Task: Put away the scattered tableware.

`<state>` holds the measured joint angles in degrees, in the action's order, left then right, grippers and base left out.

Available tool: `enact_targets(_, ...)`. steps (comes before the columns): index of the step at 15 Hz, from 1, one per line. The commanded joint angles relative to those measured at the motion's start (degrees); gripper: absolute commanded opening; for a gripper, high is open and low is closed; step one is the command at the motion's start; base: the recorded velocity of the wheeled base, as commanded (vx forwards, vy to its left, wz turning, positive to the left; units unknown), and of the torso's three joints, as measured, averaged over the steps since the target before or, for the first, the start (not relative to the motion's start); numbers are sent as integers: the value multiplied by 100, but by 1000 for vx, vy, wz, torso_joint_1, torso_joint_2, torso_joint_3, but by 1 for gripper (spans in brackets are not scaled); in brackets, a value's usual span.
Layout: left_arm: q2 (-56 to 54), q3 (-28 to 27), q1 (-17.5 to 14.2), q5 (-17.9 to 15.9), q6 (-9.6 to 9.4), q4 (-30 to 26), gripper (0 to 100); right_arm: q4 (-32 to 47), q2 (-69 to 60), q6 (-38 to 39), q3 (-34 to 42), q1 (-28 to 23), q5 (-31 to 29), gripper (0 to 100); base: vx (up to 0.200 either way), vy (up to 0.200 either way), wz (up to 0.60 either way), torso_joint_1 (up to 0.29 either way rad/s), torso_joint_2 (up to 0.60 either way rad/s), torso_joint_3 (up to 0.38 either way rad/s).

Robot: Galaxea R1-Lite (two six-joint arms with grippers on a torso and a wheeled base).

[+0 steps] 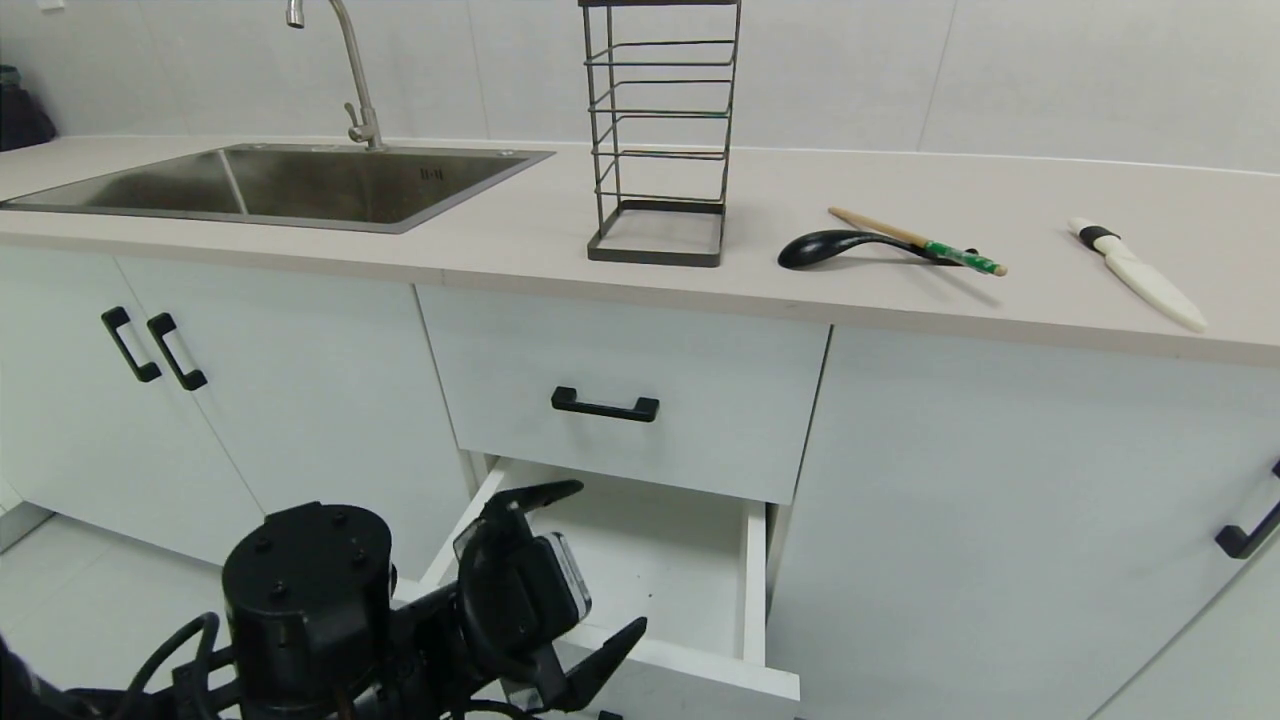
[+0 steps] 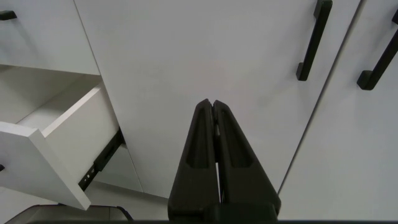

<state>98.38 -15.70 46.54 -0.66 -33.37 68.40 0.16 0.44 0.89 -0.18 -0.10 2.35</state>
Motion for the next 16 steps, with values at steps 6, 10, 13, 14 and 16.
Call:
enact_targets(6,-2437,-1691,-1191,-1138,955,-4063,100,2,9,-1,1,1,2,0,0,0,0,0,0,0)
enact_targets(10,-2262,-1576,-3204,-2694,937,-3579,100,2,9,-1,1,1,2,0,0,0,0,0,0,0)
enact_targets(13,-1972,-1040,-3529,-3107,1201,-2454,100,2,9,-1,1,1,11,0,0,0,0,0,0,0)
enact_targets(14,-2016,-495,-3406,-3125,1359,-1778,100,2,9,-1,1,1,2,0,0,0,0,0,0,0)
enact_targets(16,-2323,243,-3266,-3125,1640,-1268,100,2,9,-1,1,1,2,0,0,0,0,0,0,0)
